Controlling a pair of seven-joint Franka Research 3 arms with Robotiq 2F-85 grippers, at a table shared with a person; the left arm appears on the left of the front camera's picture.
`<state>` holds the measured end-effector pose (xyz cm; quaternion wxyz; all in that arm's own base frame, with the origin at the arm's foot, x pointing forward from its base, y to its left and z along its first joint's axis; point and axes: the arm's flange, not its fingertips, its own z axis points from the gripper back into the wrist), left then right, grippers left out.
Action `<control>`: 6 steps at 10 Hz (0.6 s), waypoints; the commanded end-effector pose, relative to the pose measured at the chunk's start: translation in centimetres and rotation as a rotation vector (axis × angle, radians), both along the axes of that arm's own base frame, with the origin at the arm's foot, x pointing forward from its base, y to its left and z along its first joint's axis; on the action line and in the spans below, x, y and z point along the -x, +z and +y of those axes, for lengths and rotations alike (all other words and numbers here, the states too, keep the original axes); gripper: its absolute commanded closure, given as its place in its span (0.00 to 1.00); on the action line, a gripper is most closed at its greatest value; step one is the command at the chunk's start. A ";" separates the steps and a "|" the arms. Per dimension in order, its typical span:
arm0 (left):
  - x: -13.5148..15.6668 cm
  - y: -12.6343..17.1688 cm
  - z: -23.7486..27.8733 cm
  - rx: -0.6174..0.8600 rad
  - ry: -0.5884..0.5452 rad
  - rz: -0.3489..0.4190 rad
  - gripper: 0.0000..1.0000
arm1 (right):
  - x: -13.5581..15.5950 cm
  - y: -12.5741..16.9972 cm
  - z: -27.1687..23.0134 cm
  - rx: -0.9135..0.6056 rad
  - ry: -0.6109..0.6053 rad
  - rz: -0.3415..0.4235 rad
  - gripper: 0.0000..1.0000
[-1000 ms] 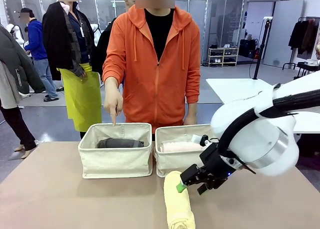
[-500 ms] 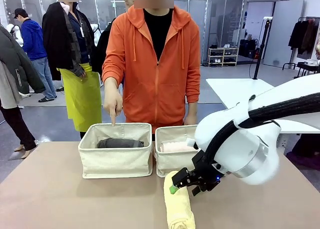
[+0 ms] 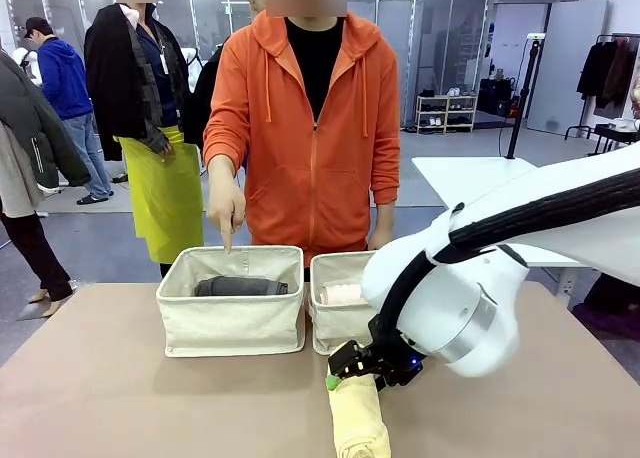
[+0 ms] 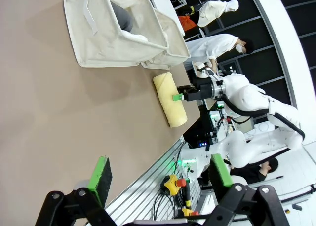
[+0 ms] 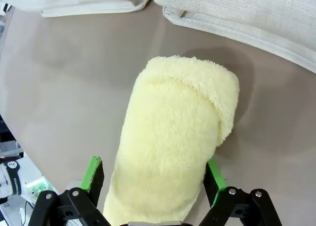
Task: Divide the towels into two baskets.
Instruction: Pick up one hotel-folded towel from the bottom of the table and place it in the Fabric basket indicated by the person.
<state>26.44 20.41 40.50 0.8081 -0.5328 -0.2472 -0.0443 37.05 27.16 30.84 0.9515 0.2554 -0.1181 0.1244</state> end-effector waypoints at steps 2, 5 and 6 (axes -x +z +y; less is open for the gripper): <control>0.2 0.1 0.2 0.019 -0.003 -0.018 0.00 | 0.0 -1.2 1.5 0.057 0.050 -0.012 0.00; 0.2 0.1 0.2 0.019 -0.003 -0.018 0.00 | 0.2 -1.3 1.4 0.058 0.119 -0.028 0.26; 0.2 0.1 0.2 0.019 -0.003 -0.018 0.00 | 0.3 -1.2 1.3 0.056 0.119 -0.026 0.37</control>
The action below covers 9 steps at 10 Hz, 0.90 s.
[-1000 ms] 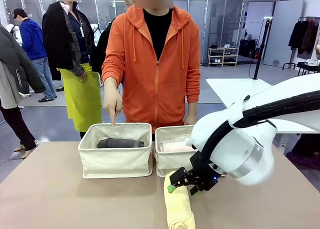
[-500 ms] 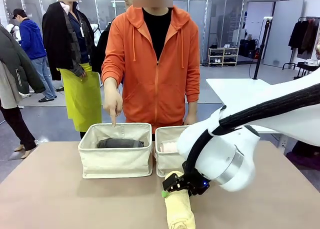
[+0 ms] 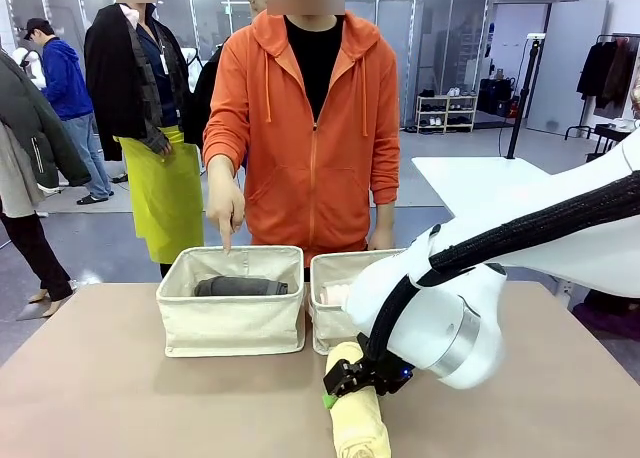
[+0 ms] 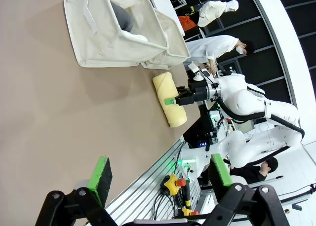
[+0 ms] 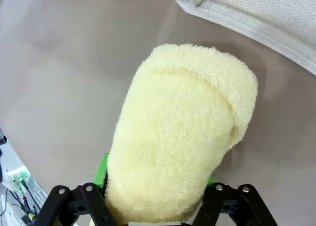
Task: Divide the towels into two baskets.
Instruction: Pick up one hotel-folded towel from the bottom of the table and place it in the Fabric basket indicated by the person.
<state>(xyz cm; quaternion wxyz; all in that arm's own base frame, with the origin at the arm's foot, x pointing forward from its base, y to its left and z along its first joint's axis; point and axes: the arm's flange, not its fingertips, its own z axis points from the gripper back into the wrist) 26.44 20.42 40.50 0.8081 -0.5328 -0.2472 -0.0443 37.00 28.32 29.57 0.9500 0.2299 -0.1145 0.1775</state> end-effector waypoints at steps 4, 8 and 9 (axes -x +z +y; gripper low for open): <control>0.2 0.1 0.2 0.019 -0.003 -0.018 0.00 | -0.2 3.0 -0.2 -0.029 -0.011 -0.022 0.75; 0.2 0.1 0.2 0.019 -0.003 -0.018 0.00 | 1.5 12.7 2.4 0.157 0.211 -0.025 0.75; 0.2 0.1 0.2 0.019 -0.003 -0.018 0.00 | 1.7 14.0 3.0 0.163 0.208 -0.059 0.75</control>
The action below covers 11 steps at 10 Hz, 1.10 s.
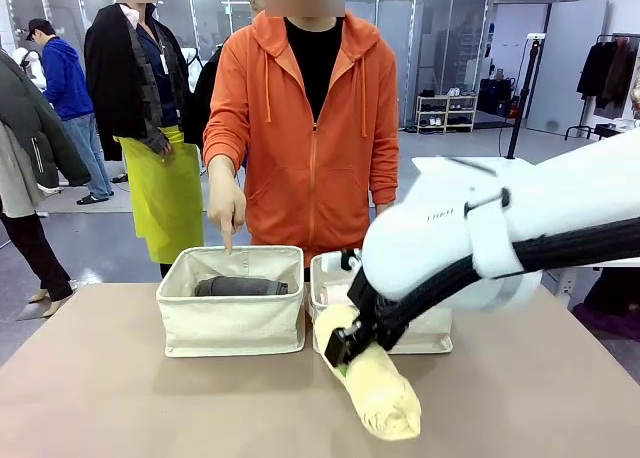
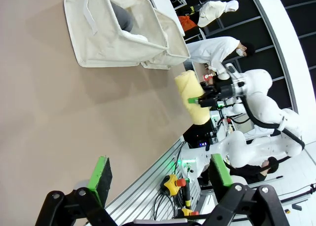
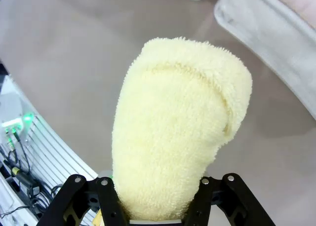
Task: Divide the towels into two baskets.
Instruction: Pick up one hotel-folded towel from the bottom of the table and place it in the Fabric basket indicated by the person.
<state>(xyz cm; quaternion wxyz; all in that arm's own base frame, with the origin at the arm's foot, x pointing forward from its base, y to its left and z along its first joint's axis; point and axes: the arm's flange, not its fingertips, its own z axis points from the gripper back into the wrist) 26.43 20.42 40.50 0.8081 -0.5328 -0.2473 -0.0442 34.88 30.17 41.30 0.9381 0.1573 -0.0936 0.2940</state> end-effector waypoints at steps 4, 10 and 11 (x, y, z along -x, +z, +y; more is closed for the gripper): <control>0.2 0.1 0.2 0.019 -0.003 -0.019 0.00 | 0.1 2.4 0.6 0.001 0.009 -0.028 0.75; 0.2 0.1 0.2 0.019 -0.003 -0.019 0.00 | -0.1 2.1 0.3 0.005 0.006 -0.018 0.68; 0.2 0.1 0.2 0.019 -0.003 -0.019 0.00 | -1.1 4.3 3.3 0.040 0.134 -0.075 0.68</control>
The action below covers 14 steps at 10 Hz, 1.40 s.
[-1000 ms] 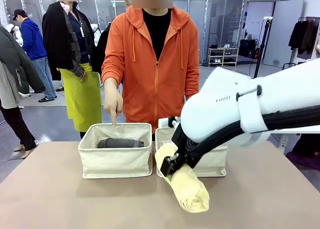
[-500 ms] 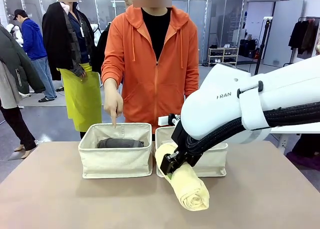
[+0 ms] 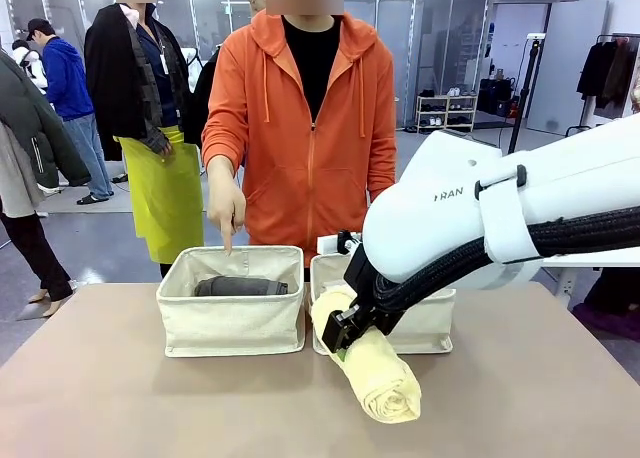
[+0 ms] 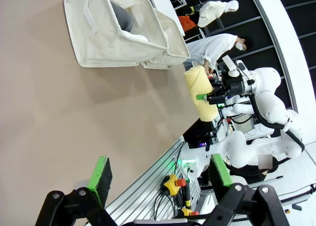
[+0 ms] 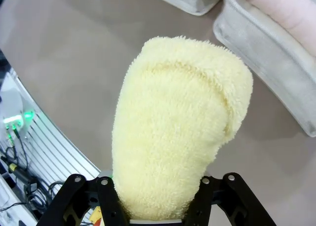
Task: Divide the towels into two baskets.
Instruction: Pick up one hotel-folded towel from the bottom of the table and place it in the Fabric basket indicated by the person.
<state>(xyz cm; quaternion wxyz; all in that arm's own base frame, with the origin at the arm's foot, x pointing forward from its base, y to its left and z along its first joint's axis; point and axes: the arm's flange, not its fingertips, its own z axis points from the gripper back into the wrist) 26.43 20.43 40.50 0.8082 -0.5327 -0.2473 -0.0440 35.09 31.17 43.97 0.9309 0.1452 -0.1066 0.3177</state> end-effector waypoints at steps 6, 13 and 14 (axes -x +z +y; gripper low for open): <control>0.2 0.1 0.2 0.019 -0.003 -0.019 0.00 | -7.2 7.6 17.1 0.337 0.775 -0.250 0.68; 0.2 0.1 0.2 0.019 -0.003 -0.019 0.00 | -19.2 5.3 23.4 0.318 1.036 -0.388 0.68; 0.2 0.1 0.2 0.019 -0.003 -0.019 0.00 | -20.3 4.7 23.6 0.325 1.050 -0.381 0.68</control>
